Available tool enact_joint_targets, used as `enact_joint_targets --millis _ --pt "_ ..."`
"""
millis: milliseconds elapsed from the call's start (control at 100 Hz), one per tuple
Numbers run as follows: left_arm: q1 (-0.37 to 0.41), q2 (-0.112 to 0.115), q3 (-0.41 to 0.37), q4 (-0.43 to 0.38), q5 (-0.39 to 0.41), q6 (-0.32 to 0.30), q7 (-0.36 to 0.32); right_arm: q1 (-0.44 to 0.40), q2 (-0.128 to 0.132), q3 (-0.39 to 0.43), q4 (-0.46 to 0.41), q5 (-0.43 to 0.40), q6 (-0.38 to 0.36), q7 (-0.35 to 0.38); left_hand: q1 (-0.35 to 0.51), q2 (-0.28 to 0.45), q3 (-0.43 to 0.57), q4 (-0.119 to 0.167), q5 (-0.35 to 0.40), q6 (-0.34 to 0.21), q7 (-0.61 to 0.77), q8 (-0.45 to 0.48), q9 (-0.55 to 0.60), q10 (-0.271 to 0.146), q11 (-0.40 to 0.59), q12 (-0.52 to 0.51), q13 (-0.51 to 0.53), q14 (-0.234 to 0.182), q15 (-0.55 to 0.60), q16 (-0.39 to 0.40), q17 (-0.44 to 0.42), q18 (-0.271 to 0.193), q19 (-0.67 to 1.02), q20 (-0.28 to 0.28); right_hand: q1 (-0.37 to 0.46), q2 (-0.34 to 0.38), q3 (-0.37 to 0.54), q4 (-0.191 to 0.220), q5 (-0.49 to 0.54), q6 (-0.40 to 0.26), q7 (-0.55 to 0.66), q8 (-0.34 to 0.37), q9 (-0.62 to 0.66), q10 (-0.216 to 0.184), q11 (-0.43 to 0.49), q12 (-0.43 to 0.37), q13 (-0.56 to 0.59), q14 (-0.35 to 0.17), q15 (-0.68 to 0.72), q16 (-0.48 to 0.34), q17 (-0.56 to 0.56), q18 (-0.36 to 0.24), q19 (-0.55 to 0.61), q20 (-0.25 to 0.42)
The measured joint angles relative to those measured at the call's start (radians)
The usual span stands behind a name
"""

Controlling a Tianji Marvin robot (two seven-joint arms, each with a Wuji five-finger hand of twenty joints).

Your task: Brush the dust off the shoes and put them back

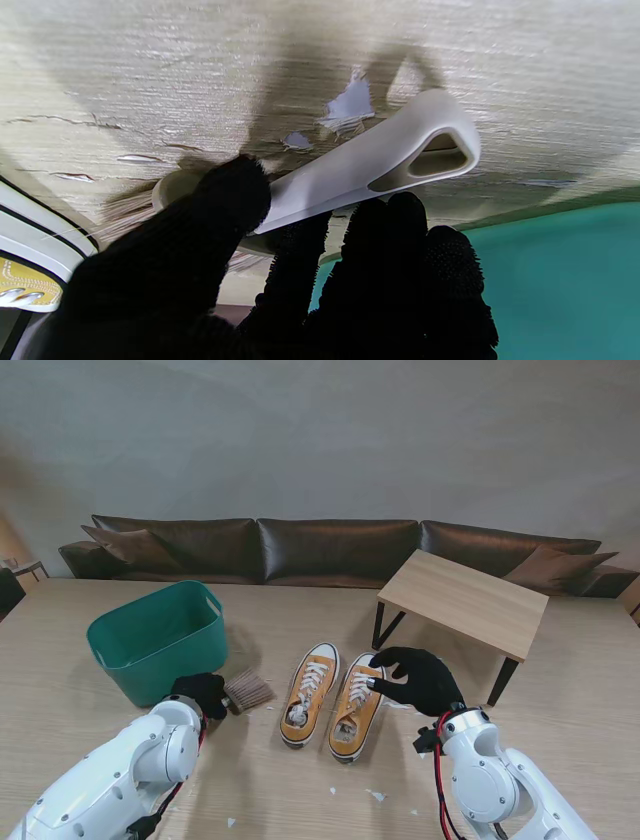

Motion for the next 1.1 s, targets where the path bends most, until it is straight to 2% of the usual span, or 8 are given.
enact_joint_targets --millis 20,150,230,360,510,700,720,1100 --pt "-0.002 -0.001 0.002 0.003 -0.004 0.0 0.004 0.0 0.0 0.0 0.0 0.0 0.0 0.0 0.006 -0.004 0.003 0.013 0.0 -0.003 0.013 0.0 0.0 0.001 0.003 0.003 0.018 -0.002 0.001 0.0 0.004 0.0 0.006 -0.006 0.0 0.0 0.0 0.0 0.0 0.001 0.0 0.0 0.0 0.0 0.0 0.0 0.0 0.0 0.0 0.0 0.0 0.0 0.0 0.0" --pt "-0.013 -0.005 0.015 0.023 -0.009 -0.001 0.03 0.0 0.0 0.0 0.0 0.002 0.001 -0.001 0.068 -0.043 -0.032 0.0 0.002 -0.025 0.135 -0.01 0.064 -0.009 -0.052 0.191 0.101 -0.026 0.029 -0.012 0.088 0.001 0.059 -0.088 0.0 0.0 0.0 0.0 0.0 0.003 0.0 0.0 0.0 0.0 0.0 0.0 0.0 0.0 0.001 0.0 0.0 0.0 0.0 0.0" --pt "-0.013 -0.01 0.021 0.035 -0.012 -0.002 0.067 0.0 0.0 0.0 0.0 0.004 0.002 -0.001 0.07 -0.053 -0.017 -0.013 0.011 -0.026 0.161 -0.015 0.211 -0.104 -0.065 0.261 0.182 -0.042 0.051 -0.022 0.154 -0.009 0.1 -0.13 0.0 0.014 -0.001 0.0 0.0 0.004 0.0 0.0 0.0 0.0 0.0 0.0 0.0 0.001 0.001 0.0 0.0 0.0 0.0 0.0" --pt "-0.011 -0.024 0.026 0.058 -0.043 0.001 0.14 0.0 0.0 -0.001 0.0 0.009 0.003 0.0 0.07 -0.053 -0.019 -0.023 0.013 -0.026 0.187 -0.017 0.284 -0.106 -0.113 0.309 0.242 -0.048 0.054 -0.038 0.202 -0.001 0.117 -0.159 0.0 0.014 -0.001 0.0 0.0 0.009 0.0 0.0 0.0 0.0 0.0 0.0 0.0 0.002 0.001 0.0 0.0 0.0 0.0 0.0" --pt "-0.009 -0.037 0.017 0.073 -0.075 -0.002 0.18 0.0 0.0 -0.002 0.0 0.009 0.004 0.0 0.078 -0.057 -0.038 -0.023 0.013 -0.018 0.205 -0.013 0.326 -0.096 -0.124 0.302 0.309 -0.04 0.041 -0.065 0.275 0.033 0.13 -0.191 0.0 0.038 -0.001 0.0 0.0 0.009 0.0 0.0 0.0 0.001 0.0 0.0 0.0 0.002 0.002 0.0 0.0 0.001 0.0 0.0" --pt "0.015 -0.05 -0.019 0.075 -0.082 -0.044 0.222 0.0 0.0 -0.004 0.001 0.013 0.007 0.001 0.078 -0.057 -0.038 -0.023 0.013 0.038 0.234 0.001 0.405 -0.095 -0.144 0.102 0.456 -0.036 0.002 -0.103 0.415 0.074 0.14 -0.246 0.0 0.051 -0.001 0.0 0.0 0.014 0.0 0.0 0.0 0.001 0.0 0.0 0.0 0.01 0.002 0.0 0.0 0.001 0.0 0.0" --pt "0.018 -0.051 -0.023 0.074 -0.083 -0.049 0.226 0.0 0.0 -0.004 0.001 0.014 0.007 0.001 0.078 -0.057 -0.038 -0.023 0.013 0.046 0.24 0.004 0.432 -0.121 -0.122 0.095 0.477 -0.039 -0.008 -0.104 0.424 0.075 0.141 -0.248 0.0 0.051 -0.001 0.0 0.0 0.014 0.0 0.0 0.0 0.001 0.0 0.0 0.0 0.01 0.002 0.0 0.0 0.001 0.0 0.0" --pt "0.057 -0.071 -0.069 0.062 -0.196 -0.115 0.255 0.0 -0.001 -0.011 0.003 0.025 0.013 0.002 0.11 -0.057 -0.072 -0.023 -0.01 0.083 0.281 0.03 0.425 -0.111 -0.096 0.223 0.524 -0.046 -0.034 -0.16 0.513 0.07 0.102 -0.32 0.0 0.1 0.04 0.021 0.0 0.026 0.0 0.0 0.0 0.004 0.0 0.0 0.0 0.011 0.005 0.0 0.0 0.011 0.0 0.0"
